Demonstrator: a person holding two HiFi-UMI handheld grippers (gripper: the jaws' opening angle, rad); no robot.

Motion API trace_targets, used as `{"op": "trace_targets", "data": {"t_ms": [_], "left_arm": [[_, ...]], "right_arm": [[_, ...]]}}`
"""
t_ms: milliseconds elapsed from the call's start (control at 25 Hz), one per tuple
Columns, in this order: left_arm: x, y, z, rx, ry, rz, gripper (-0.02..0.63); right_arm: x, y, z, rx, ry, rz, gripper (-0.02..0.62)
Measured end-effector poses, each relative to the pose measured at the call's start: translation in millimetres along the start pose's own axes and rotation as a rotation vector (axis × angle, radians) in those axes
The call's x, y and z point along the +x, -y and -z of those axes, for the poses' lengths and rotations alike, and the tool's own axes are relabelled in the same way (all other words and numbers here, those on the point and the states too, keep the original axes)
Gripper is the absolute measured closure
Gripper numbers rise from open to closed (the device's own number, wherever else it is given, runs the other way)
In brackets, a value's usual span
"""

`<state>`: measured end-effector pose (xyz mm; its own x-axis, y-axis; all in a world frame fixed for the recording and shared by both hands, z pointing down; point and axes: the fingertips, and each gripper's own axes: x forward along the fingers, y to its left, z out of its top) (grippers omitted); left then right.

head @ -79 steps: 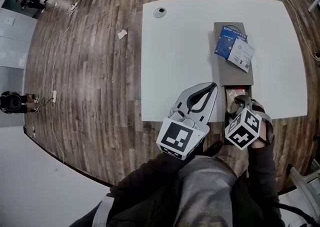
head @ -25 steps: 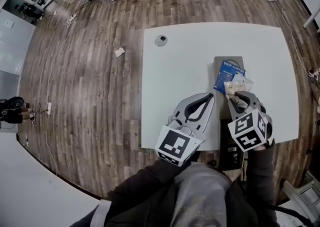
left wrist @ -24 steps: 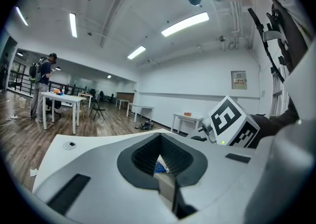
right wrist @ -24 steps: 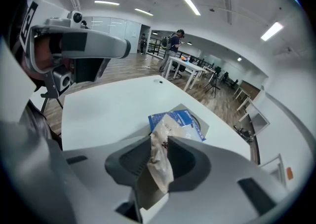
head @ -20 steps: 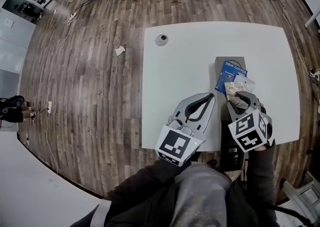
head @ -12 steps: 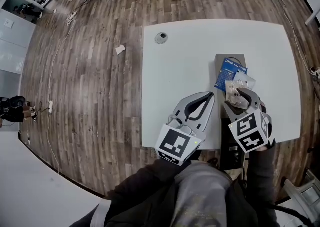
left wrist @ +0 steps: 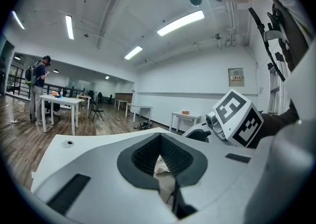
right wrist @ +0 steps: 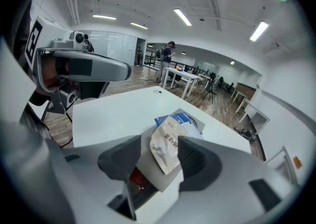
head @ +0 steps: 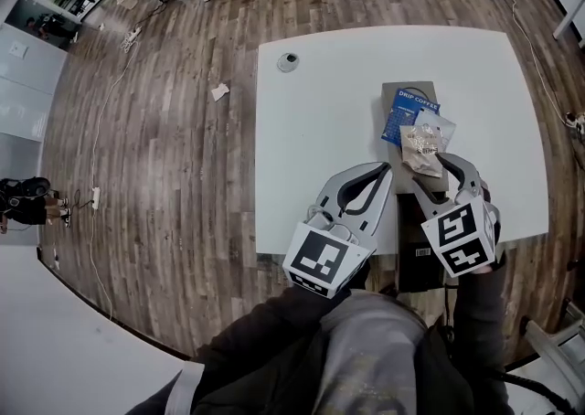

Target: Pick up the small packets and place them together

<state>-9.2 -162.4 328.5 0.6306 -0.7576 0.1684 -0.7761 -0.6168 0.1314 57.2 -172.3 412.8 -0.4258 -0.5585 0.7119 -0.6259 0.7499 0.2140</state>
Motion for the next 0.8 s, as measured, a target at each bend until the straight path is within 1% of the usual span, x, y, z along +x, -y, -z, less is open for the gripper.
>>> {"op": "trace_targets", "data": {"t_ms": [240,360,440,600,800], "left_arm": [[-17.2,46.6,3.3,0.019,0.008,0.013,0.604],[-33.2,67.4,8.6,0.009,0.014,-0.001,0.604],[-44.7,77.8,13.9,-0.005,0.018,-0.017,0.604],[-63.5,89.5,28.9,-0.034,0.008,-0.042,0.604],[-80.1,78.0,35.0,-0.056,0.021,-0.094,0.604]], "right_arm": [[-45.5,-6.3,44.0,0.027,-0.015,0.052,0.374],[-68.8,-22.0,73.4,0.033,-0.043,0.046,0.374],[-78.3,-41.8,92.3,0.017,-0.072,0.005,0.374],[-76.9,-89.3,120.3,-0.056,-0.137,-0.120,0.374],[-55.8,-130.3,140.8,-0.175,-0.251,-0.242,0.374]]}}
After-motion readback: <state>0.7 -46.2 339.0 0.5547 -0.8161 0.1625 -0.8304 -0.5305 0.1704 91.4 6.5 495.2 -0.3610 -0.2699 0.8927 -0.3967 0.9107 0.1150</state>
